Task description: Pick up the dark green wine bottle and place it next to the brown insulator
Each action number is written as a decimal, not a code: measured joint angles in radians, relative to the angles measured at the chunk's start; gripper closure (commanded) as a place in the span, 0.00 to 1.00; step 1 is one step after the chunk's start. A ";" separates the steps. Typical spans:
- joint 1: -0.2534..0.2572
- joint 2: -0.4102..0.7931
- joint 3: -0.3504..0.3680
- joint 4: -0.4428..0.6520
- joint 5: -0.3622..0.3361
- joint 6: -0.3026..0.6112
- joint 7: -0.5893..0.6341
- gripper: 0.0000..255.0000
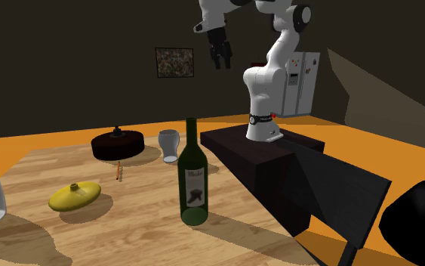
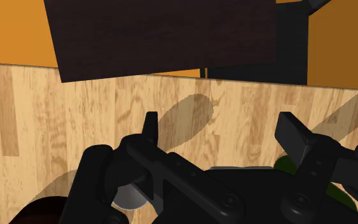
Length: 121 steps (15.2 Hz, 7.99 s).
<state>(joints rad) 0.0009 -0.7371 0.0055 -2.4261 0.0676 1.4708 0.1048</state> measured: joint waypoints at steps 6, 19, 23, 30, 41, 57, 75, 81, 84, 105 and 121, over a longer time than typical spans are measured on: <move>0.025 0.106 0.060 0.036 0.041 0.085 0.059 0.00; 0.082 0.541 0.234 0.290 0.065 0.318 0.258 0.00; 0.099 0.676 0.269 0.402 0.033 0.351 0.321 0.00; 0.156 0.949 0.309 0.672 -0.057 0.362 0.441 0.00; 0.230 1.189 0.310 0.888 -0.140 0.389 0.522 0.00; 0.229 1.193 0.309 0.858 -0.142 0.422 0.523 1.00; 0.231 1.153 0.317 0.987 -0.129 0.255 0.521 1.00; 0.236 1.154 0.318 1.067 -0.128 0.176 0.523 1.00; 0.241 1.157 0.320 1.115 -0.129 0.131 0.526 1.00; 0.240 1.193 0.314 1.429 -0.140 -0.147 0.496 1.00; -0.046 0.881 0.195 1.004 -0.074 -0.035 0.130 1.00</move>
<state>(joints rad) -0.0447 0.1434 0.2007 -1.4220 -0.0062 1.4361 0.2345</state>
